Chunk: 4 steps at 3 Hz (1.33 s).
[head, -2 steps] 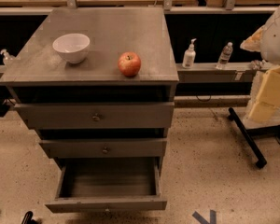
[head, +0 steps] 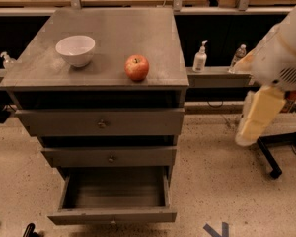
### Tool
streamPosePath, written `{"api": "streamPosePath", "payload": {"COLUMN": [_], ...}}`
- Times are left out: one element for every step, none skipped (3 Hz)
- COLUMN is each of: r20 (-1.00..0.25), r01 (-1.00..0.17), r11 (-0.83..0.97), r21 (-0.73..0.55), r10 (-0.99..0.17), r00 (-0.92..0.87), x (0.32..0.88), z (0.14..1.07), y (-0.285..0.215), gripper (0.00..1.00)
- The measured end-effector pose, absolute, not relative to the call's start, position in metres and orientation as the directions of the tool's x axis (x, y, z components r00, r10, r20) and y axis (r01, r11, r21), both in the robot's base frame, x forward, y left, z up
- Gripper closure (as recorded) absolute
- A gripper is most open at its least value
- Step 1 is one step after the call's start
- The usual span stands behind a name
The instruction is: Close bottom drawer
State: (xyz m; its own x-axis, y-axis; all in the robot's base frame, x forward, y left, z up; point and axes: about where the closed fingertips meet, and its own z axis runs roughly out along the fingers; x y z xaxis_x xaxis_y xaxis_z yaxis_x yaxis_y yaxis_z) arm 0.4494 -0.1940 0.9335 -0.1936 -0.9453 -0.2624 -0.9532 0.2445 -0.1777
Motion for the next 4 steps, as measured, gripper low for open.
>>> {"api": "streamPosePath", "payload": {"r20": [-0.375,-0.375,-0.413,-0.57], "r01": [-0.977,-0.977,-0.99,-0.997], "r11": [0.209,0.209,0.143,-0.011], "r21": [-0.044,-0.044,-0.01,0.079], "r10": [-0.91,-0.91,-0.902,-0.821], "r00": [-0.178,-0.177,-0.126,-0.036], "x": [0.46,0.46,0.459,0.442], "z": [0.82,0.821,0.807,0.74], "y": [-0.142,-0.142,-0.129,-0.088], "gripper": [0.0,0.0,0.0,0.0]}}
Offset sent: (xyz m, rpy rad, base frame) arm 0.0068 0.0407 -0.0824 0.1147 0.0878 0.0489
